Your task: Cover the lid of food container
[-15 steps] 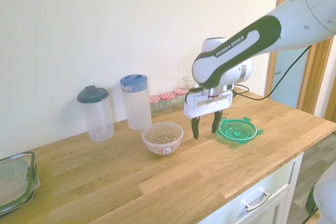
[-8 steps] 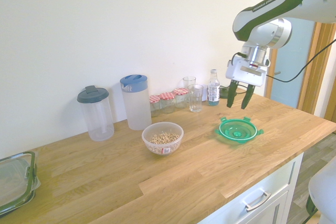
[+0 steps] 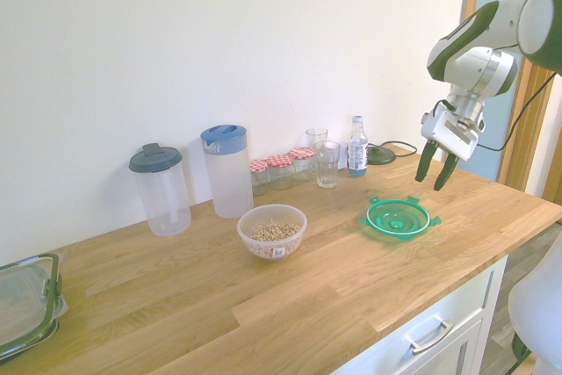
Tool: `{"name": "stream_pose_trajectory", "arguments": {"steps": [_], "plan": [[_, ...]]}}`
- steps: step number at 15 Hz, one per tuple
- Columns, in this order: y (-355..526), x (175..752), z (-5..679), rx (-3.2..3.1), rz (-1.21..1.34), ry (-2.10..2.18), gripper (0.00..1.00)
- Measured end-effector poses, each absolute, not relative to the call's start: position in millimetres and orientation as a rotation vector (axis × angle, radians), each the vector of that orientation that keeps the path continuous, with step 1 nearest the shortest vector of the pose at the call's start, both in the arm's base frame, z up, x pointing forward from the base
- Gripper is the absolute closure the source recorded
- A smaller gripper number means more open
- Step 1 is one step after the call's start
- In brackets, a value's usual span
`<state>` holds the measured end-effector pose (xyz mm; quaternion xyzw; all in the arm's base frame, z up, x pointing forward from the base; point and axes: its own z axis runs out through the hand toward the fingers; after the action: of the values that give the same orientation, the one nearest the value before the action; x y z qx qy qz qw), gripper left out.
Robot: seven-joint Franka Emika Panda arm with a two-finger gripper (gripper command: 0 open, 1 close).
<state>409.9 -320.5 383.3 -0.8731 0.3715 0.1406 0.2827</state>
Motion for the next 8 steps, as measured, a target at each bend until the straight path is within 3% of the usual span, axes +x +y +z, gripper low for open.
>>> {"name": "stream_pose_trajectory", "arguments": {"steps": [3,8], "plan": [[-324,419,338,-2.277,0.420,0.954,0.00],[-310,439,318,-2.226,0.431,0.920,0.00]]}}
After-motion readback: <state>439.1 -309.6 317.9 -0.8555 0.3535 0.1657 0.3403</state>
